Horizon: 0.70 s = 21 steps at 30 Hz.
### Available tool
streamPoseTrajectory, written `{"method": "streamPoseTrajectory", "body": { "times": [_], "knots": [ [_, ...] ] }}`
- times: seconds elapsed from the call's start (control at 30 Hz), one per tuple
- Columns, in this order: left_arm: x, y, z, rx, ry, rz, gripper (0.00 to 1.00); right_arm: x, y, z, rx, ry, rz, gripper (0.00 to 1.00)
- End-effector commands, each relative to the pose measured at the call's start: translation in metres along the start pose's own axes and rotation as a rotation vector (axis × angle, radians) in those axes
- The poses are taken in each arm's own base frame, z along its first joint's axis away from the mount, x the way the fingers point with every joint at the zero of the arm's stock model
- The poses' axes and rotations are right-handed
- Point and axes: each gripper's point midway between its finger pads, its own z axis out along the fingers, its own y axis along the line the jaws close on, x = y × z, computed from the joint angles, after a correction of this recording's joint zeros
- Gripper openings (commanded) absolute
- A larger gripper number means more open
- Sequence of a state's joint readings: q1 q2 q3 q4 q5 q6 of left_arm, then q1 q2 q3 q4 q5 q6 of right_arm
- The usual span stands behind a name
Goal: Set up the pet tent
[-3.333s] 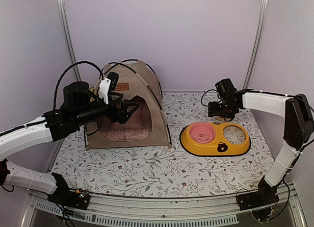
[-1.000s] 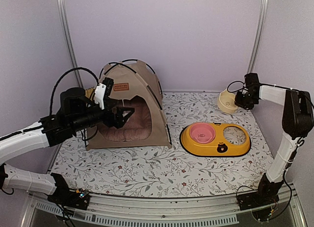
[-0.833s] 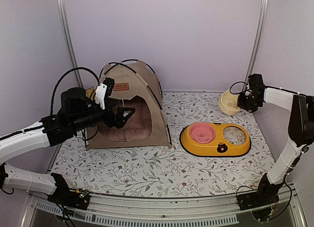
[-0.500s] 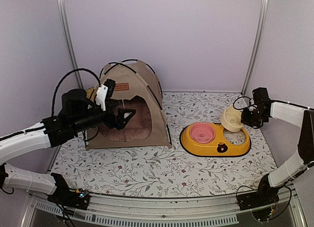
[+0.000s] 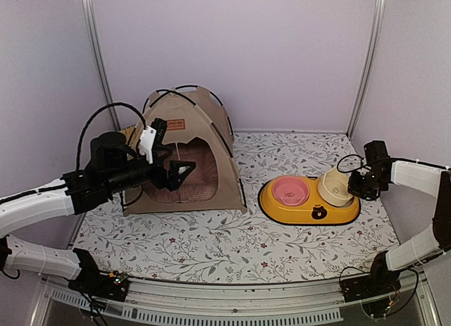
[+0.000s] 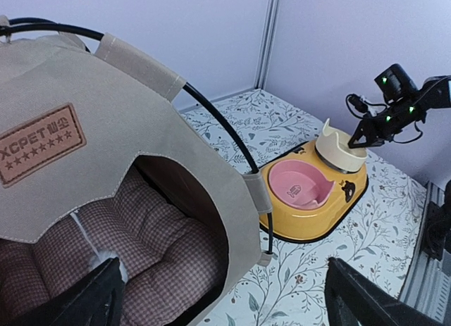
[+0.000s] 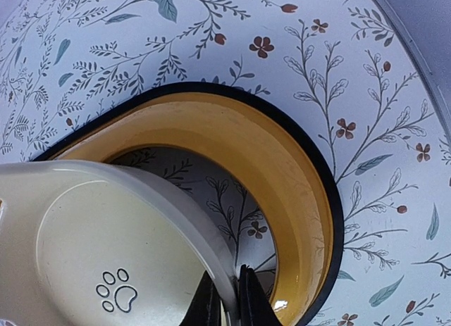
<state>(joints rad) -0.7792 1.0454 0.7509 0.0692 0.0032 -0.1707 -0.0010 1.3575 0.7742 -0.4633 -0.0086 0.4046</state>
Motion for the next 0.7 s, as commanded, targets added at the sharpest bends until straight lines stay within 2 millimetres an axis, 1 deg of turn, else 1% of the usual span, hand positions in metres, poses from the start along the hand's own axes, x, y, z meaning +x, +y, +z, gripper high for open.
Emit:
{"method": "streamPoseTrajectory", "body": {
  "times": [0.0, 0.1, 0.27, 0.67],
  "knots": [
    [0.001, -0.008, -0.002, 0.029, -0.012, -0.010, 0.99, -0.019, 0.005, -0.004, -0.016, -0.082, 0.021, 0.00],
    [0.001, -0.007, -0.003, 0.024, -0.014, -0.012, 0.99, -0.018, 0.000, -0.001, 0.012, -0.075, 0.018, 0.00],
    [0.002, -0.006, -0.002, 0.021, -0.010, -0.012, 0.99, -0.018, -0.007, 0.000, 0.050, -0.078, 0.010, 0.00],
    [0.004, -0.006, 0.001, 0.019, 0.000, -0.018, 0.99, -0.010, -0.013, 0.004, 0.073, -0.058, -0.003, 0.04]
  ]
}}
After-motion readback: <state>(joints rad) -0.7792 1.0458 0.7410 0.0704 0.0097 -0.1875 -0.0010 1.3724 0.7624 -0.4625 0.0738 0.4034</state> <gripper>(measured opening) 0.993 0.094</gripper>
